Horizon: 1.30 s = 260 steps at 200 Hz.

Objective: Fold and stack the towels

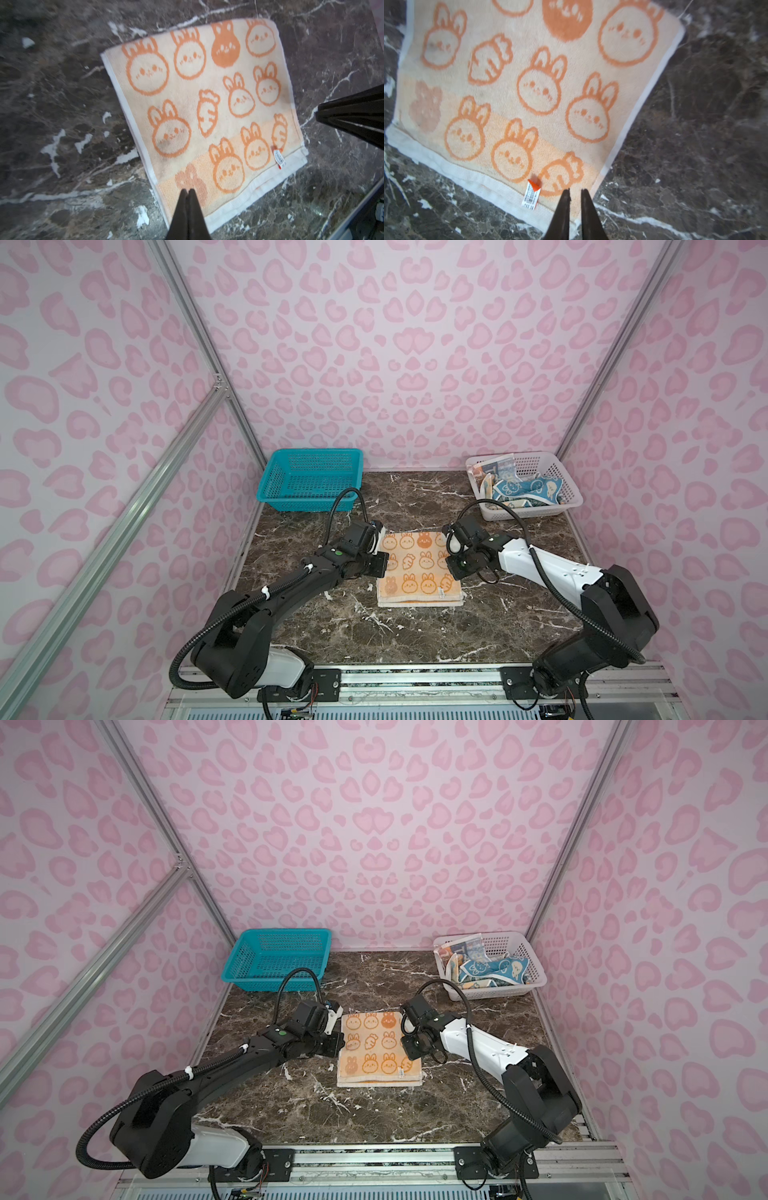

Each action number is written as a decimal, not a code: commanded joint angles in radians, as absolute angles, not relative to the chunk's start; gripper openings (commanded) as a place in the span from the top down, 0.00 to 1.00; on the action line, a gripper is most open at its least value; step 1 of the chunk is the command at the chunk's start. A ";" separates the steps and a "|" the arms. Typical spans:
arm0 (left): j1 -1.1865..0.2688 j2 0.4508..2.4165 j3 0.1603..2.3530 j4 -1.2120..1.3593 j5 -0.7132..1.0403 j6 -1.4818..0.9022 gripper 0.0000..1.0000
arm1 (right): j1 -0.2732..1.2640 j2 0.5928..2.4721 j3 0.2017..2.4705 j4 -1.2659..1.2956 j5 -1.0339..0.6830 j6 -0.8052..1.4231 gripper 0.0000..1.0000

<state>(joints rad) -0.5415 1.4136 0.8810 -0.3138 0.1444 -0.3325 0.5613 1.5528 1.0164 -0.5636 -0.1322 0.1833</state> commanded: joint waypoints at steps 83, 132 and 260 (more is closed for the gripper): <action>-0.333 1.743 1.188 -0.337 0.308 -0.402 0.94 | 0.354 1.706 1.114 -0.326 -0.203 0.411 0.72; -0.325 1.861 1.243 -0.344 0.345 -0.394 0.76 | 0.331 1.781 1.111 -0.239 -0.214 0.490 0.64; -0.298 2.015 1.325 -0.376 0.363 -0.388 0.72 | 0.321 1.952 1.239 -0.285 -0.273 0.516 0.66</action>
<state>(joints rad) -0.3008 2.0010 1.3087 -0.3649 0.3454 -0.3985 0.3206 1.9461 1.2400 -0.2600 -0.2844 0.5060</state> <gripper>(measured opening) 0.277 0.327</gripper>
